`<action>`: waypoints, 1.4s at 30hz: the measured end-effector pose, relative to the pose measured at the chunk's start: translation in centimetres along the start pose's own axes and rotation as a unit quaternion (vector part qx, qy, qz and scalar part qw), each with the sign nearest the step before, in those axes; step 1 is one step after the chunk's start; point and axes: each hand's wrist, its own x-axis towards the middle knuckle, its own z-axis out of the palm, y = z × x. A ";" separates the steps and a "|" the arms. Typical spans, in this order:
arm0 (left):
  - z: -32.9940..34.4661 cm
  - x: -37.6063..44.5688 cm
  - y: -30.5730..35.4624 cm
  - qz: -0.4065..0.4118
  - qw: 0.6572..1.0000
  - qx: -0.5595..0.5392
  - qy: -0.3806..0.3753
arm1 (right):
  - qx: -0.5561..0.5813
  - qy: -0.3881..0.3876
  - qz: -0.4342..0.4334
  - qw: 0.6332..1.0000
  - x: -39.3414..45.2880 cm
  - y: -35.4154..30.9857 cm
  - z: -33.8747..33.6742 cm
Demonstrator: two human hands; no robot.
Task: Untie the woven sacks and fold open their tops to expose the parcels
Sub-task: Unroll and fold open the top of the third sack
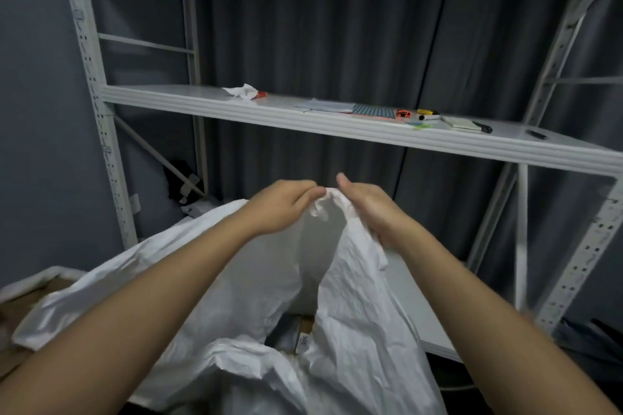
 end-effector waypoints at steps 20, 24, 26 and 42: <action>-0.3 3.3 -0.5 -0.057 0.979 0.162 0.106 | 0.011 0.072 0.014 0.997 -1.6 0.4 0.6; -1.6 1.6 1.8 -0.155 0.963 0.070 0.210 | 0.112 0.082 0.049 0.989 2.4 -1.0 1.6; -2.5 -0.3 2.8 -0.213 0.967 0.055 0.129 | 0.129 0.050 0.024 0.990 4.3 -1.7 2.5; -8.0 0.5 -2.8 -0.201 0.915 0.321 -0.136 | -0.384 0.082 -0.202 0.897 8.0 -0.3 1.1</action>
